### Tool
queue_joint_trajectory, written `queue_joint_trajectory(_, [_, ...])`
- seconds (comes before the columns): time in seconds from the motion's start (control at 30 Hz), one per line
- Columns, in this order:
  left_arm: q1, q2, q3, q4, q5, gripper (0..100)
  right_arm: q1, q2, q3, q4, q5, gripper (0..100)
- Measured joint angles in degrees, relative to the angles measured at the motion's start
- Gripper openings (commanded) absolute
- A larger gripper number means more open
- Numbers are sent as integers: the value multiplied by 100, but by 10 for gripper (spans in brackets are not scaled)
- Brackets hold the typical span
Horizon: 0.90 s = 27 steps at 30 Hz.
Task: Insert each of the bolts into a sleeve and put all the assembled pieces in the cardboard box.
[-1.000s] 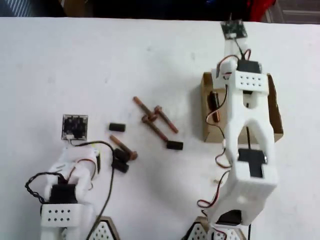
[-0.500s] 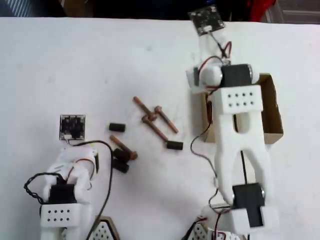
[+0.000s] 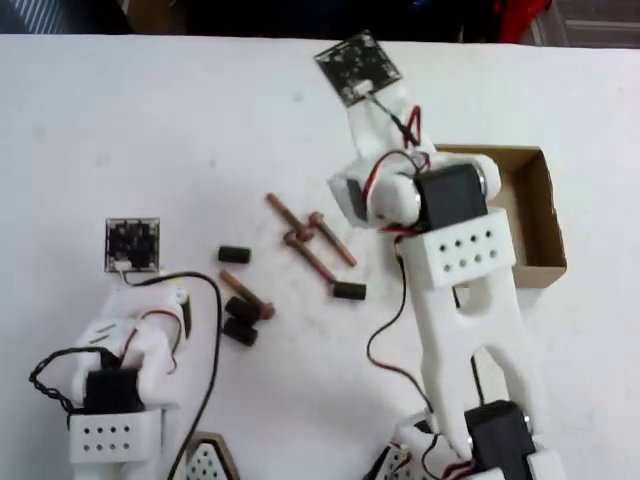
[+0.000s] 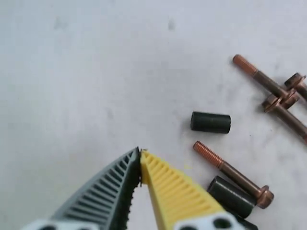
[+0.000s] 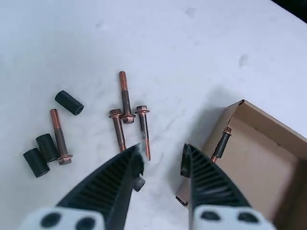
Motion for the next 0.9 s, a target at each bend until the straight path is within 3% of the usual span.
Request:
queue_joint_trajectory(0.37, [0, -97, -1363, 818, -431, 20, -132, -325, 0, 396, 0, 112])
queue_joint_trajectory(0.63, [0, -1829, -1415, 1407, -448, 20, -141, -325, 0, 396, 0, 112])
queue_joint_trajectory(0.9, [0, -1864, -941, 1644, -448, 20, -334, -360, 0, 589, 62, 112])
